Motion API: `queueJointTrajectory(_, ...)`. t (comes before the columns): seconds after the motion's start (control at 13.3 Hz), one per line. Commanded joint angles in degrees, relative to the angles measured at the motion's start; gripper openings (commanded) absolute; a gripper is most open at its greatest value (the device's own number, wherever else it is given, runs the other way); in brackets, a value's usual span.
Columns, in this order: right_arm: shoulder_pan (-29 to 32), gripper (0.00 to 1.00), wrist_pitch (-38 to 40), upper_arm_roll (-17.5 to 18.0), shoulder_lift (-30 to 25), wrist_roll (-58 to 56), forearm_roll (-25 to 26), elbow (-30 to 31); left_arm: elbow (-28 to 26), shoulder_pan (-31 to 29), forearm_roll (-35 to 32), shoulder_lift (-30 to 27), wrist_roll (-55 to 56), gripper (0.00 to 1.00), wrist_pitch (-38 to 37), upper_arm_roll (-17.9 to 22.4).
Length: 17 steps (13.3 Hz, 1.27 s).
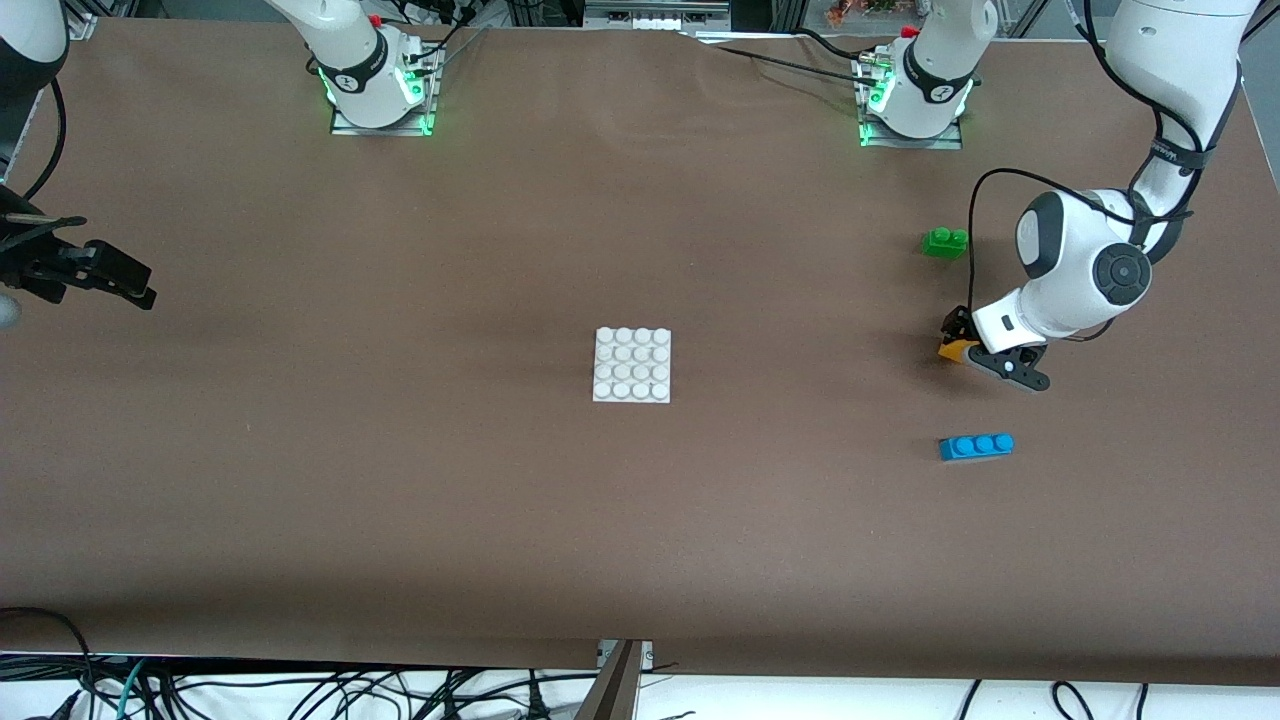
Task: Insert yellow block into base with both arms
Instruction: 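Lift the yellow brick with the left gripper toward the white plate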
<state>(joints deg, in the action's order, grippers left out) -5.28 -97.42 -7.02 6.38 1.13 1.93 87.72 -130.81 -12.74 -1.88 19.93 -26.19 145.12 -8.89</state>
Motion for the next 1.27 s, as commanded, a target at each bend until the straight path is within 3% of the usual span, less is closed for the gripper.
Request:
queueJointTrajectory(0.0, 0.45, 1.0, 0.56, 0.6, -0.14, -0.42, 0.53, -0.44, 1.51, 0.09, 1.35, -2.43, -0.53, 0.0, -4.55, -0.6)
queueJointTrajectory(0.3, 0.45, 1.0, 0.56, 0.6, -0.14, -0.42, 0.53, -0.44, 5.9, 0.09, 2.05, -7.27, 9.03, 0.0, -14.41, -6.04)
queueJointTrajectory(0.6, 0.45, 1.0, 0.56, 0.6, -0.14, -0.42, 0.53, -0.44, 13.19, 0.09, 4.68, -7.63, 19.3, 0.0, -23.63, -12.19)
queueJointTrajectory(0.9, 0.54, 1.0, 0.48, 0.6, -0.14, -0.34, 0.53, -0.44, 22.76, 1.92, 5.39, -3.77, 37.49, 0.0, -30.68, -21.41)
queueJointTrajectory(1.2, 0.54, 1.0, 0.39, 0.52, 0.2, -0.42, 0.53, -0.44, 30.77, 11.58, 5.66, 3.52, 54.9, 0.0, -30.69, -22.4)
